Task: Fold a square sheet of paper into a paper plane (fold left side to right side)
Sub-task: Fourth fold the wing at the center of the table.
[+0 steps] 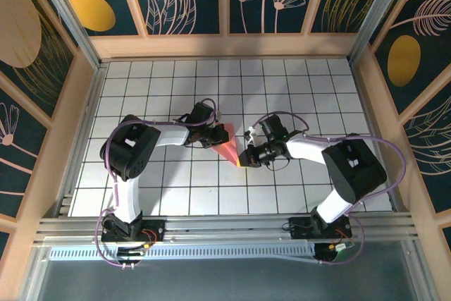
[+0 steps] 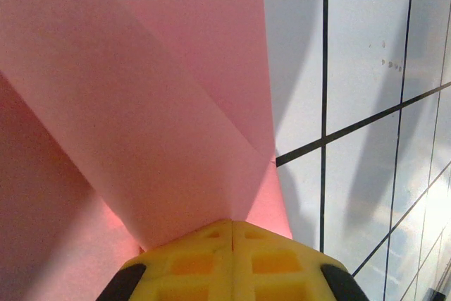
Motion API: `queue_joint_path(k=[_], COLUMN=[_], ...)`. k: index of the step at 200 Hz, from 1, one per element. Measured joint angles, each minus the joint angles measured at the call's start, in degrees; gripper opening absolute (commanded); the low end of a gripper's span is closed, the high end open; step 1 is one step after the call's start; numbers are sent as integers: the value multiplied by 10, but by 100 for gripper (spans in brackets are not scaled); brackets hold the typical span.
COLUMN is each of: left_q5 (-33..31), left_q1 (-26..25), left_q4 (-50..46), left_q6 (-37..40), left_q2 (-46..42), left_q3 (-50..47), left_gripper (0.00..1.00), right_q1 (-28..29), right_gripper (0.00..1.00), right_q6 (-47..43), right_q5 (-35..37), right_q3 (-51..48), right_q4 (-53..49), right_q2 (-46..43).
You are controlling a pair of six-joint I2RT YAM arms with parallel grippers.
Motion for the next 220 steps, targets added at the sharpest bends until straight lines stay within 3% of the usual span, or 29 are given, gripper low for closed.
queue_joint_path(k=[106,220], left_q5=[0,0], left_q1=[0,0], left_q4=[0,-8], left_q6=[0,0], left_q2=[0,0], left_q3=[0,5], left_gripper=[0,0], right_q1=[0,4], right_gripper=[0,0], right_q6=[42,42], right_q5=[30,59], right_q3=[52,53], right_q4=[72,71], right_q2=[98,117])
